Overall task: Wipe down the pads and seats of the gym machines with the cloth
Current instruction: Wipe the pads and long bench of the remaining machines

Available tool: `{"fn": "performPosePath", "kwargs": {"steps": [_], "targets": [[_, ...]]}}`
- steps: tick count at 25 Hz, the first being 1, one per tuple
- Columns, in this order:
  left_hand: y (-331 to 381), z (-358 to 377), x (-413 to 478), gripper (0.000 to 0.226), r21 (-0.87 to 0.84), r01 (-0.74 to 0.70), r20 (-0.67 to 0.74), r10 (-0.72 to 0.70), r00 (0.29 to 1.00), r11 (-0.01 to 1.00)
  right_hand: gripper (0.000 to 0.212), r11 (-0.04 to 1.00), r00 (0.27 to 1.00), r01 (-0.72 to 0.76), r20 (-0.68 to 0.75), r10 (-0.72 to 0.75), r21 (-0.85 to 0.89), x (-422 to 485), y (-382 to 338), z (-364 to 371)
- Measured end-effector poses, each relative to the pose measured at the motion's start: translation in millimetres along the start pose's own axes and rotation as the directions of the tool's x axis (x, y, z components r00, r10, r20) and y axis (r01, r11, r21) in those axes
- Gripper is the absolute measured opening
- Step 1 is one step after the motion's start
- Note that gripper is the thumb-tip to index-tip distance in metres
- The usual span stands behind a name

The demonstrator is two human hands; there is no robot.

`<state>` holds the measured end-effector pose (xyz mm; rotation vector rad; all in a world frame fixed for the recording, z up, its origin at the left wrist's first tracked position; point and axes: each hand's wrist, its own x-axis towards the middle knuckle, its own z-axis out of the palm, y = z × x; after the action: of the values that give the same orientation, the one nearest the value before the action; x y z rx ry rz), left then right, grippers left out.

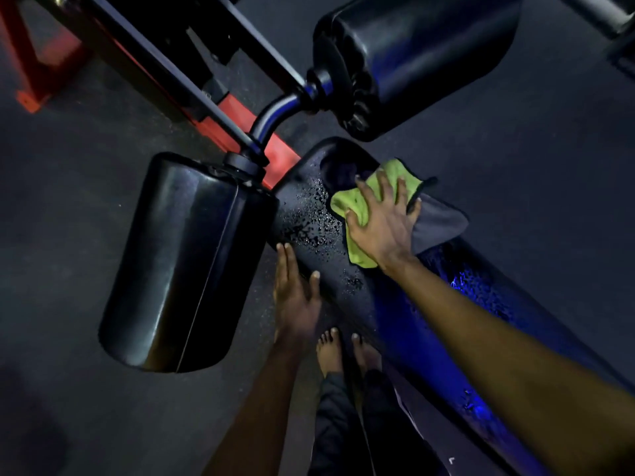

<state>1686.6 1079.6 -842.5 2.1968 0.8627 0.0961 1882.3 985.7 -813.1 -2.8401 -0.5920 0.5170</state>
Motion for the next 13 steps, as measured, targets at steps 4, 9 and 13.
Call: {"fn": "performPosePath", "kwargs": {"steps": [4,9,13], "targets": [[-11.7,-3.9,1.5,0.059,0.064,-0.028,-0.035,0.031,0.999,0.998,0.069,0.934,0.933,0.340,0.164,-0.319,-0.114,-15.7,19.9,-8.4],[-20.6,-5.2,-1.3,0.069,0.096,-0.160,-0.030,0.164,0.986,0.982,0.067,0.940,0.950,0.312,0.079,-0.303,-0.139,15.9,-4.7,-3.3],[-28.5,-0.5,2.5,0.077,0.063,-0.207,-0.029,0.209,0.977,0.976,0.065,0.963,0.970,0.244,0.011,-0.245,-0.111,34.0,-32.1,9.2]]}}
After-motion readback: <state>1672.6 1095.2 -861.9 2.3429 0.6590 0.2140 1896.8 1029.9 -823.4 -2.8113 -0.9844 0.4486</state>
